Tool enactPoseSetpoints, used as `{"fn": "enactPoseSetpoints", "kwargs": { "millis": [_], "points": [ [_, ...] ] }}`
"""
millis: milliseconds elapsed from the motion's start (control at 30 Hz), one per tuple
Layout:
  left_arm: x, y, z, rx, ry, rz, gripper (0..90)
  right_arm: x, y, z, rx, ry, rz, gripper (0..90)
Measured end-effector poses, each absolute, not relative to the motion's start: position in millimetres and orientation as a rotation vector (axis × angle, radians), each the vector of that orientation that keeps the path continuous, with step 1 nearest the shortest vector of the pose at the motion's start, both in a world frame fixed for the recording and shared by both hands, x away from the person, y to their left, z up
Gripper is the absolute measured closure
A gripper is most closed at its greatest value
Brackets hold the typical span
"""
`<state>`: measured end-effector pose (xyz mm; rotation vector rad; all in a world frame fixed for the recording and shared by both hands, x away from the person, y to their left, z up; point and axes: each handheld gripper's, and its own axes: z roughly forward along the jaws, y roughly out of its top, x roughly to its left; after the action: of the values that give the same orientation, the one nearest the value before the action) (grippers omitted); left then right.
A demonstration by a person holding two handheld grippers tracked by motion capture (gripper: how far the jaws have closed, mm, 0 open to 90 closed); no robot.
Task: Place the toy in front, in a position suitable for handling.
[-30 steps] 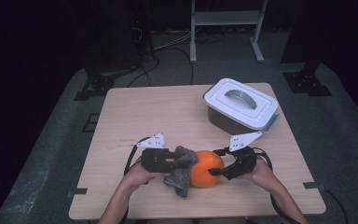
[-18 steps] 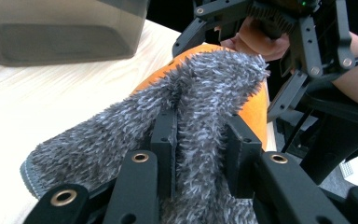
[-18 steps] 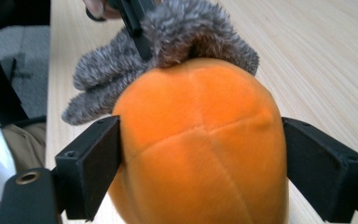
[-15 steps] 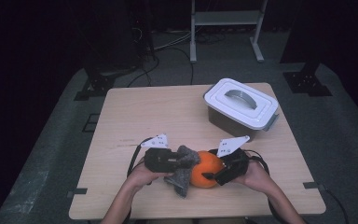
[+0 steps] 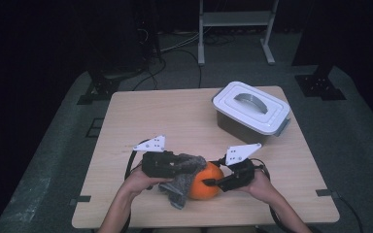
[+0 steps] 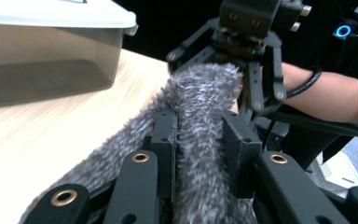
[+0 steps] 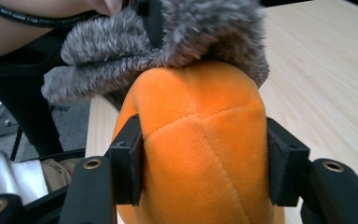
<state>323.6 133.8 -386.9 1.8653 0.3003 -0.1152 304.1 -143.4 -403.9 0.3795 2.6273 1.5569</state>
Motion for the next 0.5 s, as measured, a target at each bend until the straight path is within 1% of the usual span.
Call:
{"fn": "enactPoseSetpoints", "kwargs": {
  "millis": [67, 167, 500],
  "points": [
    [324.4, 132.4, -391.1, 1.899, 0.309, -0.109, 68.9, 305.3, -139.1, -407.1, 0.378, 2.651, 1.508, 37.7],
    [328.6, 131.8, -400.5, 1.895, 0.338, -0.125, 68.9, 309.7, -141.4, -410.3, 0.389, 2.675, 1.498, 33.7],
    [332.9, 132.6, -409.6, 1.915, 0.374, -0.131, 68.9, 320.8, -167.4, -413.3, 0.434, 2.720, 1.490, 25.3]
  ]
}}
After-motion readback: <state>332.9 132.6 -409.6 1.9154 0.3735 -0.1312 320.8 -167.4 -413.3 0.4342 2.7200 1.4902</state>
